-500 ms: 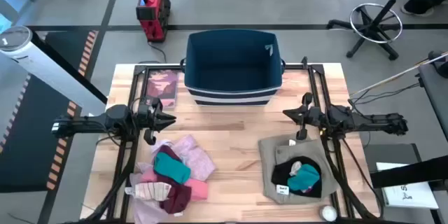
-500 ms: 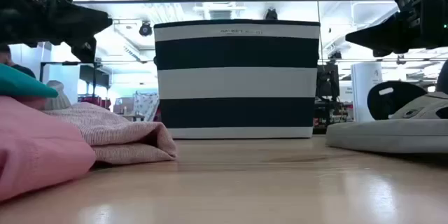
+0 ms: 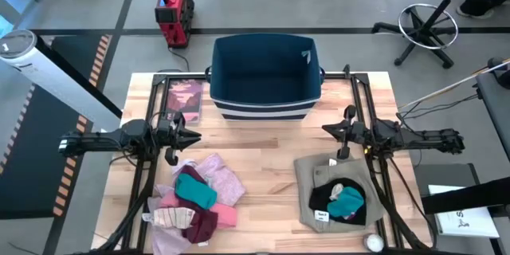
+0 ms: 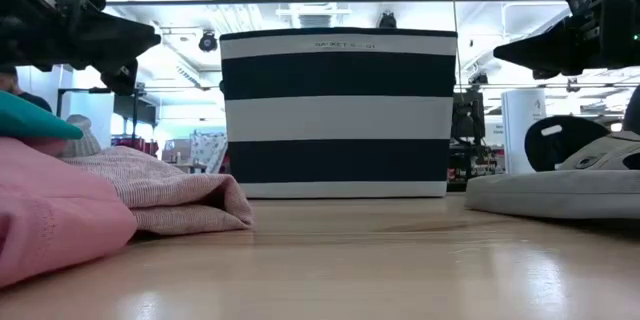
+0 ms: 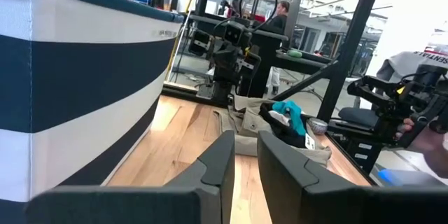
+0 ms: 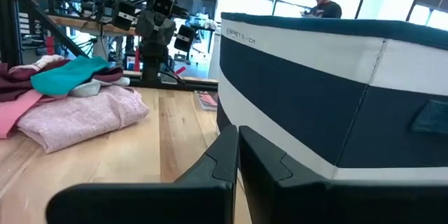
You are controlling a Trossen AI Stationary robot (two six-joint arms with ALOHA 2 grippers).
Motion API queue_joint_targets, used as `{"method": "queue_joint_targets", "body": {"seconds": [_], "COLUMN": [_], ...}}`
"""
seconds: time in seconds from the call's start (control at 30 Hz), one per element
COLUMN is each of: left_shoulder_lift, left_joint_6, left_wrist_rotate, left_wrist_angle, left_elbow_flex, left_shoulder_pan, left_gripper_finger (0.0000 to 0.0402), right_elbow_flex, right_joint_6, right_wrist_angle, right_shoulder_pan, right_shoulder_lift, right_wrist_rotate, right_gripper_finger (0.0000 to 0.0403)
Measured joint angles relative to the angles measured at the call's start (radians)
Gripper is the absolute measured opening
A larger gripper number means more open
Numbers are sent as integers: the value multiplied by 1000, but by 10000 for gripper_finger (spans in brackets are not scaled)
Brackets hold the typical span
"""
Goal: Sort clothes
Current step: Put the right blue sock into the blue laundry bin
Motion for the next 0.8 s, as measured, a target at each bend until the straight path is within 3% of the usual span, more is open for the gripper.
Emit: {"method": "queue_joint_targets", "body": {"seconds": [0.17,0.53,0.8], "left_shoulder_lift": [0,0,0], "left_joint_6": [5,5,5], "left_wrist_rotate": [0,-1,-1], "left_wrist_angle": [0,-1,0], "left_elbow_flex": [0,0,0], "left_shoulder_pan": [0,0,0], "left_gripper_finger": [50,50,50], "right_elbow_flex": [0,0,2], "right_joint_6": [84,62,120], "right_wrist_angle": [21,239,258], "right_shoulder_pan": [0,0,0], "right_shoulder_lift": [0,1,111], "right_wrist_rotate": [0,-33,-104], "right_gripper_finger": [0,0,0]}}
